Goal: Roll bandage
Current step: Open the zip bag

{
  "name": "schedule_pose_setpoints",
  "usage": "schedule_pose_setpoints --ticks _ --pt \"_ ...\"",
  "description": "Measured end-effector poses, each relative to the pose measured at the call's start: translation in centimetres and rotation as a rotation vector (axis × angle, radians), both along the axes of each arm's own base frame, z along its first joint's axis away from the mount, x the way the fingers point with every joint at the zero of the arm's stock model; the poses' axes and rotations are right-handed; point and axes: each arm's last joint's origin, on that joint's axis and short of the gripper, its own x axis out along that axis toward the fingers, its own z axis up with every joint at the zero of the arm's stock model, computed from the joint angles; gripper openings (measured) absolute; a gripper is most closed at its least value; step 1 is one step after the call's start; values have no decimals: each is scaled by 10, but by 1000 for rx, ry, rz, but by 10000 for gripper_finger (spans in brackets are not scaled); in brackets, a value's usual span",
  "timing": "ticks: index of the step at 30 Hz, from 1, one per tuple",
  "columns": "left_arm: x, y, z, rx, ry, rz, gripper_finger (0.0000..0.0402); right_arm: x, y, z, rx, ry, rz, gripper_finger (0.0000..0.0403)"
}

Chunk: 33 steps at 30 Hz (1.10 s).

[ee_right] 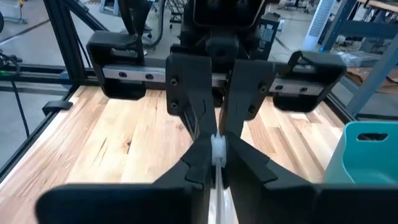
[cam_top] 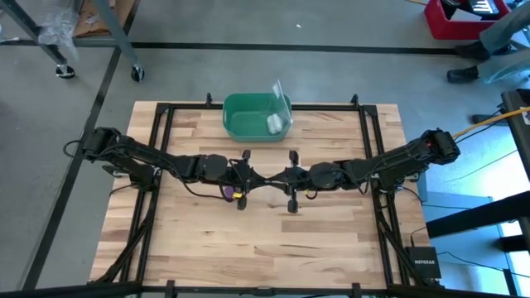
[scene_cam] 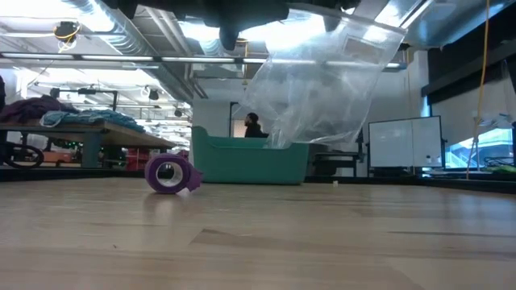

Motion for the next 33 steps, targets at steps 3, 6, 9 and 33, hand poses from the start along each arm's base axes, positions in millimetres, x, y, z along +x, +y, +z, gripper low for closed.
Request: schedule_pose_setpoints --ticks 3,6,9,33 --pt "-1 -2 0 23 0 19 0 -1 0 -2 13 25 -5 40" --pt "-1 -4 -1 41 4 27 0 -2 0 -4 8 50 -5 21" --pt "-1 -4 -1 43 9 28 0 -2 0 -5 9 67 8 17" --pt "-3 -4 5 37 -15 29 0 -14 -2 -33 35 351 1 20"
